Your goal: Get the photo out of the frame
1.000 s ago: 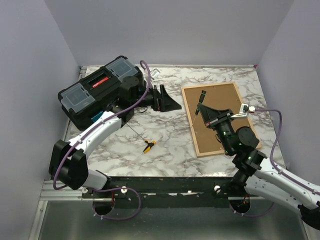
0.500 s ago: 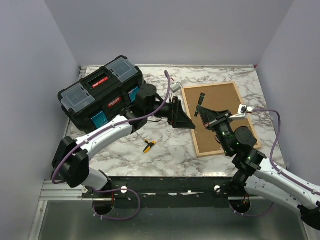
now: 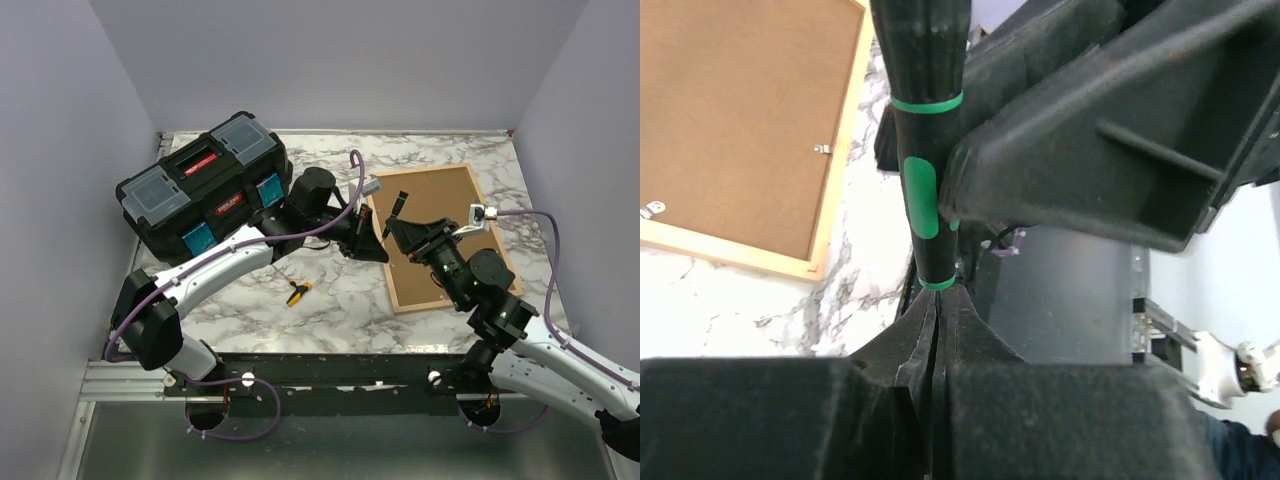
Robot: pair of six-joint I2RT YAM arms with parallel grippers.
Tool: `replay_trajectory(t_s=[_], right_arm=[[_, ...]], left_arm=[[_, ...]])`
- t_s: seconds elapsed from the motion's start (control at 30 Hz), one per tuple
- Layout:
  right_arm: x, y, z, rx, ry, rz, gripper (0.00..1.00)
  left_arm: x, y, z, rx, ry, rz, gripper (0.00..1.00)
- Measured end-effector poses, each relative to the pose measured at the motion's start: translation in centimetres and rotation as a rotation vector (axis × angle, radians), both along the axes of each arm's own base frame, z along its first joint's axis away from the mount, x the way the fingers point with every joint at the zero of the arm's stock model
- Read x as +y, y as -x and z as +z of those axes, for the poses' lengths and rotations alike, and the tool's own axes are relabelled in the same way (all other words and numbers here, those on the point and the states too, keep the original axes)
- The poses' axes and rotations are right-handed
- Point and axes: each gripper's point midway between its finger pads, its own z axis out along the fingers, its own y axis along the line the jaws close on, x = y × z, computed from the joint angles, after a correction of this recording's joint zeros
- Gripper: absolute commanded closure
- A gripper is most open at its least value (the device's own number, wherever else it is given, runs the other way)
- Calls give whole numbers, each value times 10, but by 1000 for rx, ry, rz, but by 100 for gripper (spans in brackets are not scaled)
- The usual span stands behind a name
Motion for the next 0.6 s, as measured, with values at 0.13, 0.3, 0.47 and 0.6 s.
replay_trajectory(t_s=[0.13,0.3,0.47,0.6], right_arm=[[1,11,-6,39,181,61,18],[-14,46,5,70,342,173,8],[-33,82,50,44,360,264,5],[-33,93,62,65,386,318,6]], left_arm=[[4,-6,1,-120,-43,-4,100],[17,0,9,-334,-47,-76,100],[29,19,9,-497,-42,-176,100],[30,32,-3,-530,-59,-255,100]])
